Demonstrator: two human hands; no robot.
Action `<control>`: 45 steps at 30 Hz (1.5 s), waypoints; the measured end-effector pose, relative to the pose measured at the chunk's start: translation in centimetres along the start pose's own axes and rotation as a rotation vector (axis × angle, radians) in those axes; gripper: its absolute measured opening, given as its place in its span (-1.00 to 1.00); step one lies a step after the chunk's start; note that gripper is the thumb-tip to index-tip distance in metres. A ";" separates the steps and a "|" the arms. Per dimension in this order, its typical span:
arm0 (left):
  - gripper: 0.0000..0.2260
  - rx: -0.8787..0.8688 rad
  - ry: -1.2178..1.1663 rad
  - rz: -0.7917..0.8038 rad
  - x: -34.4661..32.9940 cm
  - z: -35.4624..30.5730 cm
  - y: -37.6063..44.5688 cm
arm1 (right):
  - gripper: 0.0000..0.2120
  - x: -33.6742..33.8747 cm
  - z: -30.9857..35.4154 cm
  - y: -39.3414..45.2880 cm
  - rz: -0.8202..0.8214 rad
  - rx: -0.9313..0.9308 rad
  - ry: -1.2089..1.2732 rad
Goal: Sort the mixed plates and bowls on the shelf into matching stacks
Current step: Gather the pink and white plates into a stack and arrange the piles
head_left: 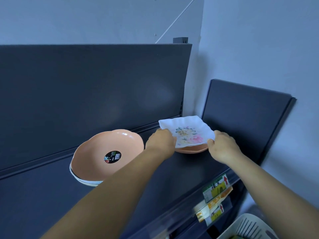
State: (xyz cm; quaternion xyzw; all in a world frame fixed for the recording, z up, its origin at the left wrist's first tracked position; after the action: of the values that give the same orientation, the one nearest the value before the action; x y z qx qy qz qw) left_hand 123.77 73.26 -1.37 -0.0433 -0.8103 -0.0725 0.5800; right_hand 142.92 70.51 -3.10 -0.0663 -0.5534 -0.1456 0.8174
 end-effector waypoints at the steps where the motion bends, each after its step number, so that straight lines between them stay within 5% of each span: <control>1: -0.82 0.025 -0.018 0.004 -0.2 0.0 0.3 | -0.68 -0.1 -0.3 0.1 0.011 -0.006 0.028; 9: -0.73 0.178 -0.275 0.016 -0.6 0.8 1.3 | -0.62 0.0 -0.5 -0.1 -0.033 -0.004 0.205; 18: -0.92 0.194 -0.456 -0.223 3.5 2.7 0.4 | -0.34 -0.7 -0.3 -0.3 0.039 -0.039 0.501; 22: -0.84 0.188 -0.440 -0.311 5.7 4.7 -0.3 | -0.45 -1.9 -0.4 -0.2 0.095 -0.131 0.426; 26: -0.86 0.206 -0.413 -0.360 7.5 6.5 -1.8 | -0.72 -3.2 -0.2 0.7 0.088 -0.226 0.620; 29: -0.85 0.237 -0.437 -0.388 8.1 8.3 -3.0 | -0.74 -3.2 -0.2 1.0 0.035 -0.259 0.683; 36: -0.76 0.271 -0.471 -0.508 11.7 12.6 -6.4 | -0.70 -0.5 3.5 -0.5 -0.029 -0.095 0.726; 45: -0.78 0.318 -0.504 -0.537 14.0 17.5 -11.1 | -0.62 -0.7 11.3 -5.4 0.087 0.106 0.705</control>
State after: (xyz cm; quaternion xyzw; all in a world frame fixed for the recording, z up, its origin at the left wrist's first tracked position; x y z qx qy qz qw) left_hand 101.18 65.09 5.57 0.2440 -0.9108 -0.0821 0.3229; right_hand 131.01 68.53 0.24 0.0072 -0.2409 -0.0957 0.9658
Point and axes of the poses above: each hand's wrist, its own y-axis towards the middle knuckle, its own x-axis out of the back of the hand, z = x × y, the point moved 7 cm from there along y, towards the middle knuckle
